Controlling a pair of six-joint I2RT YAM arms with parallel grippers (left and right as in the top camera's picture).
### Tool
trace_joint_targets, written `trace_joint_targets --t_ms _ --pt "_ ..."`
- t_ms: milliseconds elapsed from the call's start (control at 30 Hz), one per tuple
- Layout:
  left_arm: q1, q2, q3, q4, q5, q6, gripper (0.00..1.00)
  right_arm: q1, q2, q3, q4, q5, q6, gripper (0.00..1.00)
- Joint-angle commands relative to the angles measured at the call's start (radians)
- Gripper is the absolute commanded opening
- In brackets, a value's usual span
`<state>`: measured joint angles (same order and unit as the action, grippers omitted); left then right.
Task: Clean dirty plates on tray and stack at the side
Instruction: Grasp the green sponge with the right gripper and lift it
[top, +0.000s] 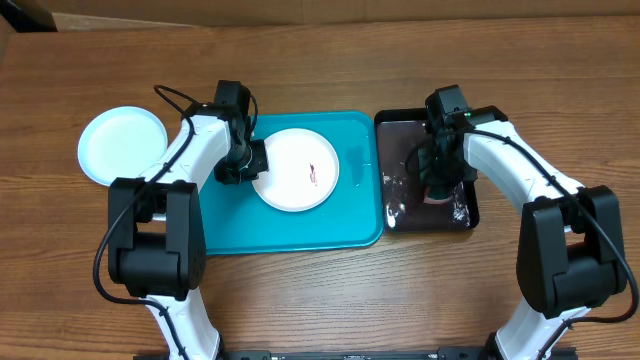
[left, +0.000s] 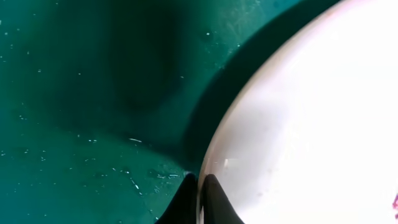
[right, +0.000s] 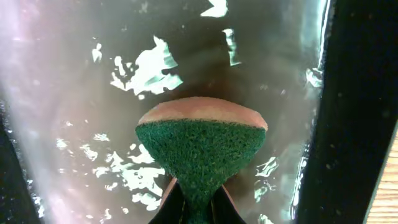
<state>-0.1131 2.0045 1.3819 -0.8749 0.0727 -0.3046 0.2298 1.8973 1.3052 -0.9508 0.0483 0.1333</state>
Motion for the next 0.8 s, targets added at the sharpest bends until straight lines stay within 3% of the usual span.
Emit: trace_joint_targets --t_ms 0,367,767 --pt "0.008 -0.019 0.011 -0.005 0.057 -0.01 0.04 -0.001 -0.029 0.05 -0.01 -0.006 -0.003 0.04" --pt "0.006 -0.019 0.01 -0.024 0.159 -0.01 0.04 -0.001 -0.029 0.065 -0.044 0.007 -0.004 0.04" --pt "0.006 -0.019 0.01 -0.022 0.153 -0.018 0.04 0.004 -0.029 0.083 -0.085 0.01 0.013 0.04"
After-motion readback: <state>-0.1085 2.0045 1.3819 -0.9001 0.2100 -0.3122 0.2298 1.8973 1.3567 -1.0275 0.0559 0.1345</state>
